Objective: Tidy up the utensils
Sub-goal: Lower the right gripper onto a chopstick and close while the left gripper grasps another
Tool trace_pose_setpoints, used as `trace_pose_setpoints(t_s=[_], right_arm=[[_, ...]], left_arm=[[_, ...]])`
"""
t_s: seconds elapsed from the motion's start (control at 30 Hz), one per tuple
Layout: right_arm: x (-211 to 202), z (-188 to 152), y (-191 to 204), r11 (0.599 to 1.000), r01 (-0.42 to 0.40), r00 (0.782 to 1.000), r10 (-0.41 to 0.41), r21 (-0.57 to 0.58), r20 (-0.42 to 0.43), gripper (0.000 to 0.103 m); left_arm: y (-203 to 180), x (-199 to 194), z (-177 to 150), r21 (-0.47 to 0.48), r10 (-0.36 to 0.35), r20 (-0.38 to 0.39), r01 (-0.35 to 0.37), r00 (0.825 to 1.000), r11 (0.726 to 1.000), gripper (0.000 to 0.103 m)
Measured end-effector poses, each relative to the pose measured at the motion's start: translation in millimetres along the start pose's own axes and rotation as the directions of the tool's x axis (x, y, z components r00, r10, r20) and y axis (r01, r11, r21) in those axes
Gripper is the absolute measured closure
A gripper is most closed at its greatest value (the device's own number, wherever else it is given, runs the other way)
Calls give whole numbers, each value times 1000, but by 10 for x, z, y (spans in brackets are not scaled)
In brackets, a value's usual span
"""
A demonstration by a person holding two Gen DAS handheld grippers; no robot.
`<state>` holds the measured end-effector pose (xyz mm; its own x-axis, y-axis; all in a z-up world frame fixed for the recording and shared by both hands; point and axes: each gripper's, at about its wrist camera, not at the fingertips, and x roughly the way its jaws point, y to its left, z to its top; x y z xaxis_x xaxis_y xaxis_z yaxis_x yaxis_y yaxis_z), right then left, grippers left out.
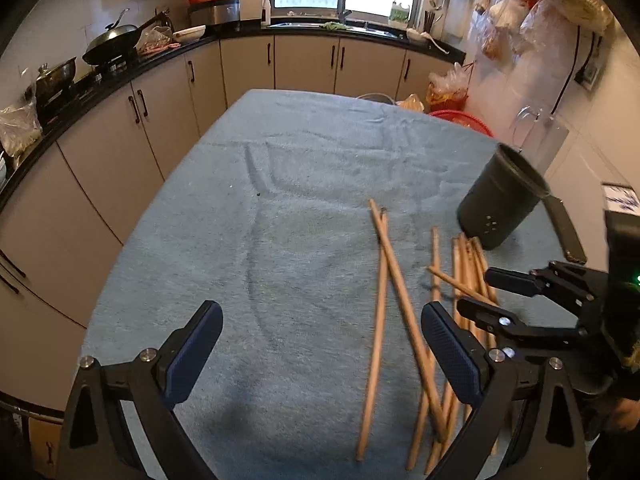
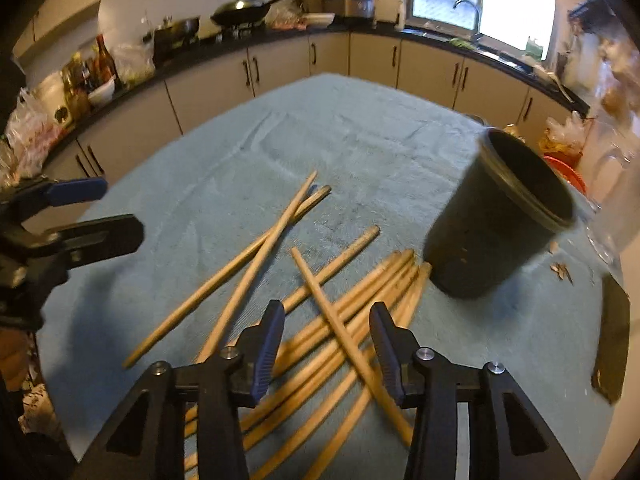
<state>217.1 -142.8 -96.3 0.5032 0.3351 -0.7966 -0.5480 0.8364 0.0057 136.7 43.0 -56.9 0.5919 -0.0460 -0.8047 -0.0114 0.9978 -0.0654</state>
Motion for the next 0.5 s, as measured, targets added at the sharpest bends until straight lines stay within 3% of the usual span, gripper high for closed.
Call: trace_pose_setpoints(t_s=[0.17,0.27,0.5], right_arm=[[253,128,70,998,31,998,-34,-59,-53,64],[303,153,93,997,27,997,-32,-77,-66,78],[139,107,-82,1000,14,999,-14,12,-38,90]], left_arm=[[-10,120,30,19,3,-28,-3,1000,1000,4],[-32,172,60,30,-18,-44,19,999,999,4],[-123,361,245,28,-104,-106,107,989,994,4]])
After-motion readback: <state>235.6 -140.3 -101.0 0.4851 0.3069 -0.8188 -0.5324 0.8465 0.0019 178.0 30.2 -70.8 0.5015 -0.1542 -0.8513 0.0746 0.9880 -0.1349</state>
